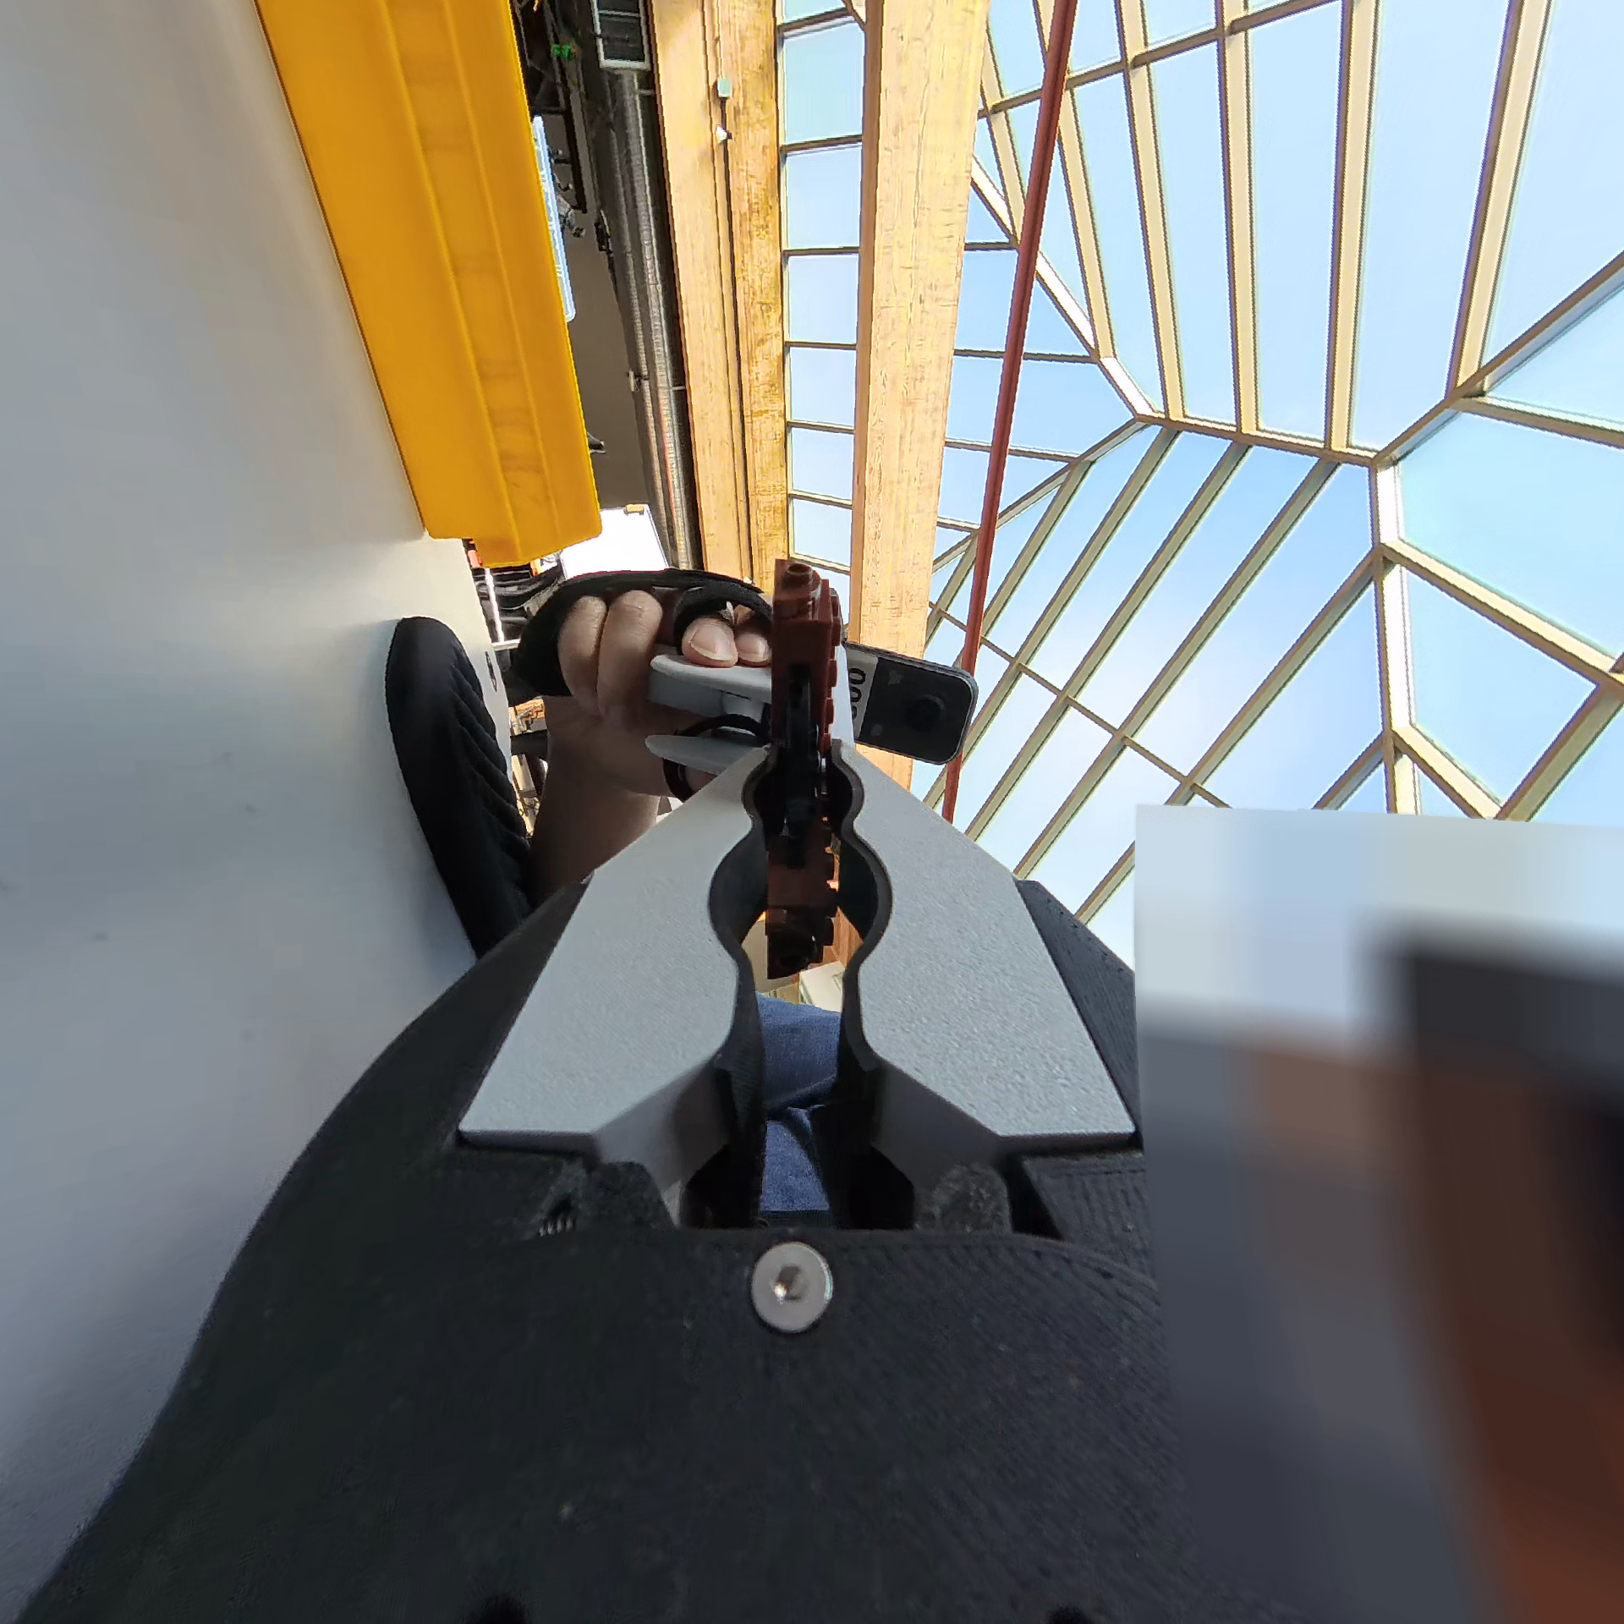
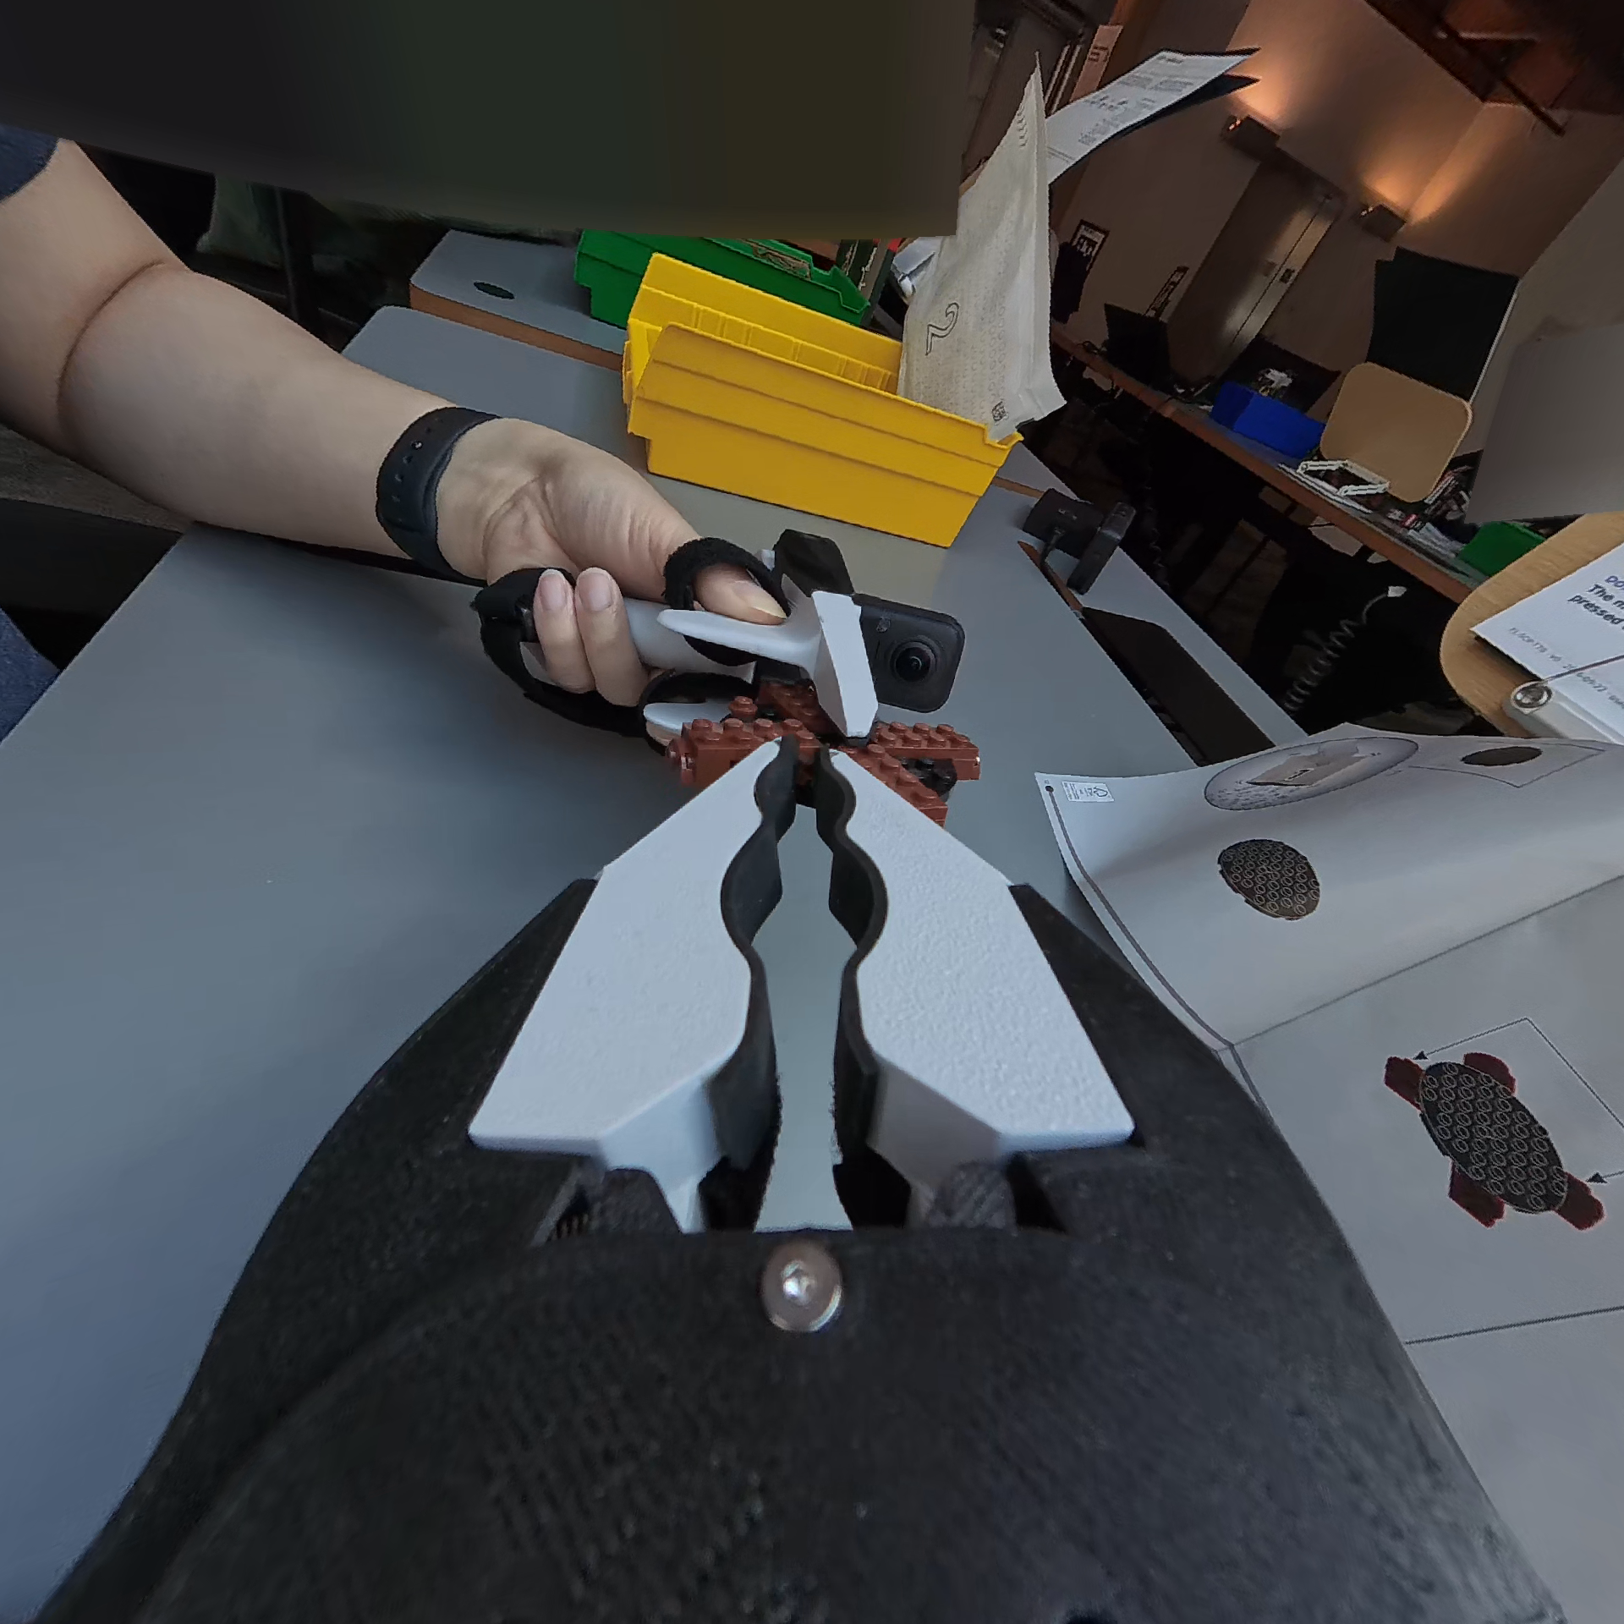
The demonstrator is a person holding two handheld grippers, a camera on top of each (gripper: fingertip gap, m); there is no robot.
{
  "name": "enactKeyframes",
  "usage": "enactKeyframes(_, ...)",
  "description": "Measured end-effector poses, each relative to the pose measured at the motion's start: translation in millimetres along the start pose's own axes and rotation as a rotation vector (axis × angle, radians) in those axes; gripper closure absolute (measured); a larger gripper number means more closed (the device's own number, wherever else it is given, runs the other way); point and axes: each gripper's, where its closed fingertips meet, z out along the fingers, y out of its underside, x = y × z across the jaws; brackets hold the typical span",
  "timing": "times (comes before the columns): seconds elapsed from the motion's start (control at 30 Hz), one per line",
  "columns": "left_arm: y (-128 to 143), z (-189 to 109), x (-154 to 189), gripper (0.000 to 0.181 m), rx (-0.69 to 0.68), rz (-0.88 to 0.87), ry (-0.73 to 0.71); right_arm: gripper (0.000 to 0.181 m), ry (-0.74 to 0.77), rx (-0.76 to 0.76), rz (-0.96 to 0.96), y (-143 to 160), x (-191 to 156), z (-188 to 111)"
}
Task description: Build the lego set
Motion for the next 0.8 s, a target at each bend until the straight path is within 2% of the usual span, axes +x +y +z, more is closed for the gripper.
enactKeyframes(0.8, 0.2, 0.2, -0.3, 0.173, 0.015, -0.085, 0.044, 0.178, 0.048, -0.021, -0.131, 2.5, -3.1, -0.1)
